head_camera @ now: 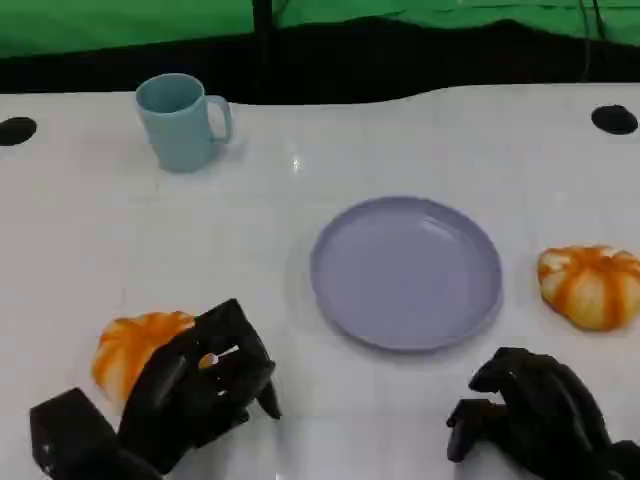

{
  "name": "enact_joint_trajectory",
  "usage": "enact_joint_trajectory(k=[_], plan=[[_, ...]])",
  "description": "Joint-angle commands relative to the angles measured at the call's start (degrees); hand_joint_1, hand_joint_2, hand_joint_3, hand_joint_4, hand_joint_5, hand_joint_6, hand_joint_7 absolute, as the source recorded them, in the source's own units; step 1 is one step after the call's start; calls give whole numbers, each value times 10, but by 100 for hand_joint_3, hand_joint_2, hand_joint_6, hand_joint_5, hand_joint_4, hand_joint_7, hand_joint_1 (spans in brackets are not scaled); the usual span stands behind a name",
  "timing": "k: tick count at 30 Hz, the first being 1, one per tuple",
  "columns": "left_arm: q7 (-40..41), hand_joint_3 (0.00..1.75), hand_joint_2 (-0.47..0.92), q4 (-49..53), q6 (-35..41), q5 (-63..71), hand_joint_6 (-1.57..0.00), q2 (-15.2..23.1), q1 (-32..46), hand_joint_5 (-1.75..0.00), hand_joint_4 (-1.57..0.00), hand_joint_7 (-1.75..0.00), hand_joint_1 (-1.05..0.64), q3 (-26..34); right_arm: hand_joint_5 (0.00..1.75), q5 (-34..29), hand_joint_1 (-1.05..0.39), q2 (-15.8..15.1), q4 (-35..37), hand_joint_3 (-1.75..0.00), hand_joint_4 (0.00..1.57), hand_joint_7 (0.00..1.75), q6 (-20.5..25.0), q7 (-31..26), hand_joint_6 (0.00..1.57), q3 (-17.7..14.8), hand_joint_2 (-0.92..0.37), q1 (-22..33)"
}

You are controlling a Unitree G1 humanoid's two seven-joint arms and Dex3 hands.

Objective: Grasp the bread from the table and place it into the plate.

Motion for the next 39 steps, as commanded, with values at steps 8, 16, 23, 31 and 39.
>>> enact_joint_trajectory(k=[8,16,23,31,39], plan=[[-3,38,92,2,0,2,-53,7,-1,-175,-75,-175,-66,9,74,3,-105,-4,15,-1,157,37,-16,12,157,-7,-74,-6],[-5,39,92,7,-4,1,-52,5,-4,-175,-74,-175,-64,10,73,6,-105,-2,14,0,157,37,-10,10,157,-10,-72,-8],[1,39,92,3,-5,9,-52,6,-2,-175,-74,-175,-64,10,73,3,-105,-4,8,0,157,37,-9,9,157,-7,-73,-5],[6,40,92,-9,-6,18,-52,7,2,-175,-74,-175,-65,9,74,1,-105,-4,3,0,157,38,-6,5,157,-6,-73,-3],[43,36,92,-121,35,93,-49,61,22,-169,-49,-120,-56,-4,75,4,-103,-4,-7,0,157,37,-2,7,157,-4,-73,4]])
